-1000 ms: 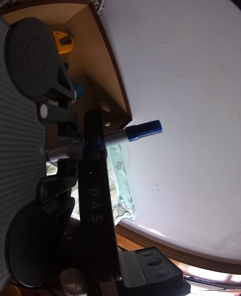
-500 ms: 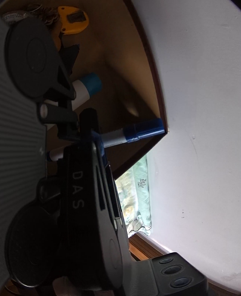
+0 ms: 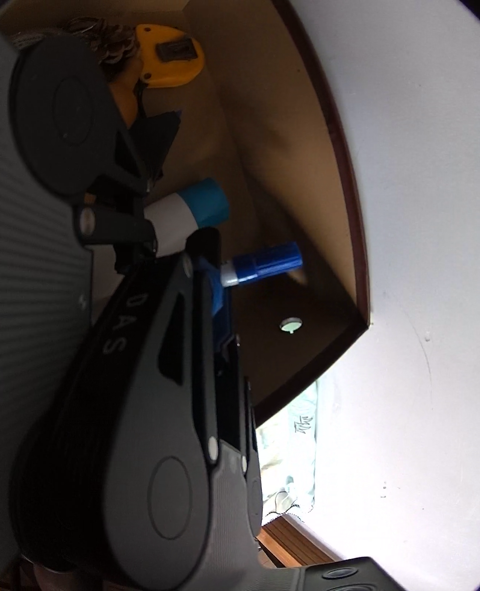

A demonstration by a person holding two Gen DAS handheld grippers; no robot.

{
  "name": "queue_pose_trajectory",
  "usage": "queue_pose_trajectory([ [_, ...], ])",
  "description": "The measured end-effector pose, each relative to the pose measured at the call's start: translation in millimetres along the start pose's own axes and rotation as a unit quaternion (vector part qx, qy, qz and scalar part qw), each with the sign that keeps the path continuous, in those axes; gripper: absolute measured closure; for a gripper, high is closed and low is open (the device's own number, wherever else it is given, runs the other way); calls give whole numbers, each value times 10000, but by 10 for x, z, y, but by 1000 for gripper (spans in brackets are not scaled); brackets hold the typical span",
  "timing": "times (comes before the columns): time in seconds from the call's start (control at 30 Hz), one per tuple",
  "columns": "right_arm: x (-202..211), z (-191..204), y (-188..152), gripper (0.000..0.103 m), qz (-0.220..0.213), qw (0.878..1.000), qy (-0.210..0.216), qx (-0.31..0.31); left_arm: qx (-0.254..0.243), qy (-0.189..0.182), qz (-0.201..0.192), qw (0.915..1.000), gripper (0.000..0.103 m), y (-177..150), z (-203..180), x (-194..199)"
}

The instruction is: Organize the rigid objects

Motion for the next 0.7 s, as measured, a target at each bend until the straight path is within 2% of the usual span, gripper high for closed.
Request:
queue_pose_trajectory([
  [0.37, -10, -76, -17, 103, -333, 9994, 14, 6, -135, 414, -59, 9990, 88, -52, -12, -112],
  [0.7, 17, -88, -60, 103, -582, 9983, 23, 9, -132, 610, -146, 9979, 84, -99, 20, -91],
])
Point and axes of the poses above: each gripper's, at about its wrist camera, not at the fingertips, and x roughly against the way its jaws point, z to its left, y to its top, the point moved 8 cm from there along -x, roughly the way its jaws point, and after that the axes turned 12 degrees about -z, right-handed, at the moved point
